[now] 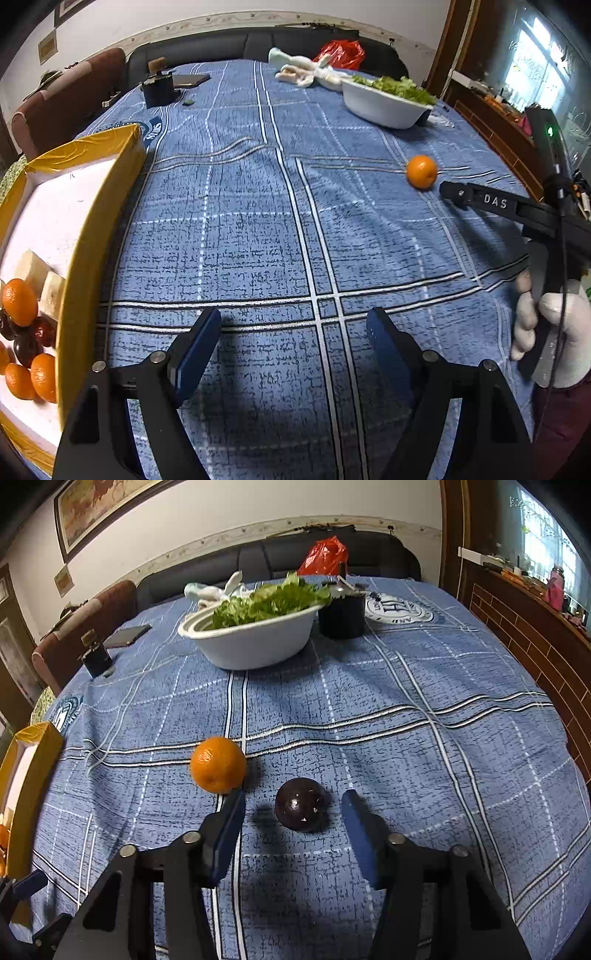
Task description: Organize fruits
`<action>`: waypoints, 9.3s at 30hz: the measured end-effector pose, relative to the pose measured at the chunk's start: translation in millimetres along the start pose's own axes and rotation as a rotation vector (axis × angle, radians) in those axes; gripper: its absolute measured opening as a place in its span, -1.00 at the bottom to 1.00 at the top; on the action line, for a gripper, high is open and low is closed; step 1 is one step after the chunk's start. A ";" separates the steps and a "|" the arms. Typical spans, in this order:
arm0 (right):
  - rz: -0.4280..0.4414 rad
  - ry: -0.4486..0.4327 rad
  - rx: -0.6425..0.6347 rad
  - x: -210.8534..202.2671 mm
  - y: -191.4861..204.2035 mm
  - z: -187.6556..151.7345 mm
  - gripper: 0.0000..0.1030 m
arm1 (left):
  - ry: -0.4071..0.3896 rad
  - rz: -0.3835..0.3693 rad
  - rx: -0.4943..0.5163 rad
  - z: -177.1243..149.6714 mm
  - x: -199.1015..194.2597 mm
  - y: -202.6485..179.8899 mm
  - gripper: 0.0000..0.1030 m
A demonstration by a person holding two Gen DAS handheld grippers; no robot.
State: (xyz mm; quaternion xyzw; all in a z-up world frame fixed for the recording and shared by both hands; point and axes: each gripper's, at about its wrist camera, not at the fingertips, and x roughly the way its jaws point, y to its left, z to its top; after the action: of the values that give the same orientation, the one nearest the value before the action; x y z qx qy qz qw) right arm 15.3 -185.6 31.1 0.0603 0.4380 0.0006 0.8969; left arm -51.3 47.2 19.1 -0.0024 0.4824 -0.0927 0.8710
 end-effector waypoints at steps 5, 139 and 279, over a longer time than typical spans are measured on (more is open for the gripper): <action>-0.021 0.008 -0.036 4.7 7.6 2.8 -0.05 | 0.000 0.036 0.004 -1.4 7.0 -2.4 0.68; 0.293 -0.058 0.054 -83.2 84.1 -114.3 -0.41 | -0.221 0.096 -0.005 -26.8 -99.8 27.7 -0.33; 0.348 -0.196 -0.248 -130.6 217.2 -139.9 0.83 | -0.469 0.568 -0.294 -76.3 -190.0 117.3 1.00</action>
State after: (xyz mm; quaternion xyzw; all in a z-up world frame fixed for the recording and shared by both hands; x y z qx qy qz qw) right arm -163.9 38.1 72.2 0.0241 0.3283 0.2034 0.9221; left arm -195.1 200.1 127.0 -0.0144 0.2599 0.2252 0.9389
